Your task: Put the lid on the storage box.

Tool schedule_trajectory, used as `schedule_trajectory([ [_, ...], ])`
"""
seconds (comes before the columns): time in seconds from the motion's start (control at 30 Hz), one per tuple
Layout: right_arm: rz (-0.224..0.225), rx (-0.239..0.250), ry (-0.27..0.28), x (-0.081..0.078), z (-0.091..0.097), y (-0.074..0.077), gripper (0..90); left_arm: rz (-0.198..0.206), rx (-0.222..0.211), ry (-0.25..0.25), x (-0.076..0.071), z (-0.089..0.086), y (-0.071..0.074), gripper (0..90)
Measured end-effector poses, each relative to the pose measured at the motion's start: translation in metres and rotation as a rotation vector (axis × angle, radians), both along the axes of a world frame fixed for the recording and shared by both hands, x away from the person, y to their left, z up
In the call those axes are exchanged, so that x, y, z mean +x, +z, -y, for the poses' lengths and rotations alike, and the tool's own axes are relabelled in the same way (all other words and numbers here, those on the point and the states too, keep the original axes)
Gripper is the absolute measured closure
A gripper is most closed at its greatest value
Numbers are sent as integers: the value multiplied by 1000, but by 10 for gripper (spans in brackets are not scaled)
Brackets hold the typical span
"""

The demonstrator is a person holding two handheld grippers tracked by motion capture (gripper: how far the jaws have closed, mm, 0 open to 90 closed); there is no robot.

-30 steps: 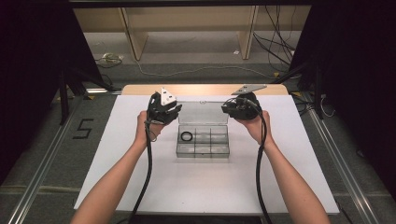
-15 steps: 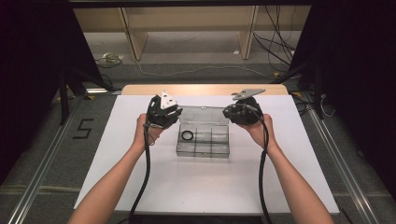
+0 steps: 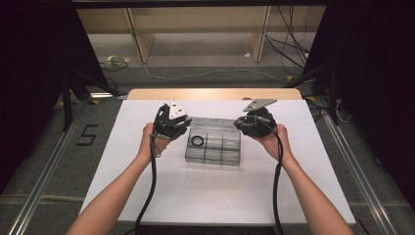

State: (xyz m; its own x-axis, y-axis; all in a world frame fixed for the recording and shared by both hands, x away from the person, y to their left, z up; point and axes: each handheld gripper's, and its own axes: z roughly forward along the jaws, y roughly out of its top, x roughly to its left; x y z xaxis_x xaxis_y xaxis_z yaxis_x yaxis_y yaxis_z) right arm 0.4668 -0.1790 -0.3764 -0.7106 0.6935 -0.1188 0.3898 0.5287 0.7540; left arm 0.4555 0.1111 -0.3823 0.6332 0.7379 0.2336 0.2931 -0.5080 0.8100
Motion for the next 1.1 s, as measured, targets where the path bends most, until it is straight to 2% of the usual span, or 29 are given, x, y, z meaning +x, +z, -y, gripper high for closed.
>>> schedule_trajectory([
  [0.17, 8, -16, 10, -4, -2, -1, 697, -1, -16, -3, -6, -1, -1, 743],
  [0.43, 17, -13, 43, -6, 0, -4, 698, -6, 1, -5, -13, -1, 0, 742],
  [0.57, 23, -14, 59, -6, 1, -5, 698, -1, -9, -4, -18, -3, -1, 742],
  [0.73, 26, -16, 81, -6, 1, -6, 691, 2, 6, -13, -25, -3, -1, 741],
  [1.07, 19, -34, 87, -9, 0, -7, 663, -7, -4, -28, -30, -6, -3, 723],
  [1.1, 17, -35, 87, -9, 0, -7, 656, -7, 10, -33, -30, -6, -3, 718],
])
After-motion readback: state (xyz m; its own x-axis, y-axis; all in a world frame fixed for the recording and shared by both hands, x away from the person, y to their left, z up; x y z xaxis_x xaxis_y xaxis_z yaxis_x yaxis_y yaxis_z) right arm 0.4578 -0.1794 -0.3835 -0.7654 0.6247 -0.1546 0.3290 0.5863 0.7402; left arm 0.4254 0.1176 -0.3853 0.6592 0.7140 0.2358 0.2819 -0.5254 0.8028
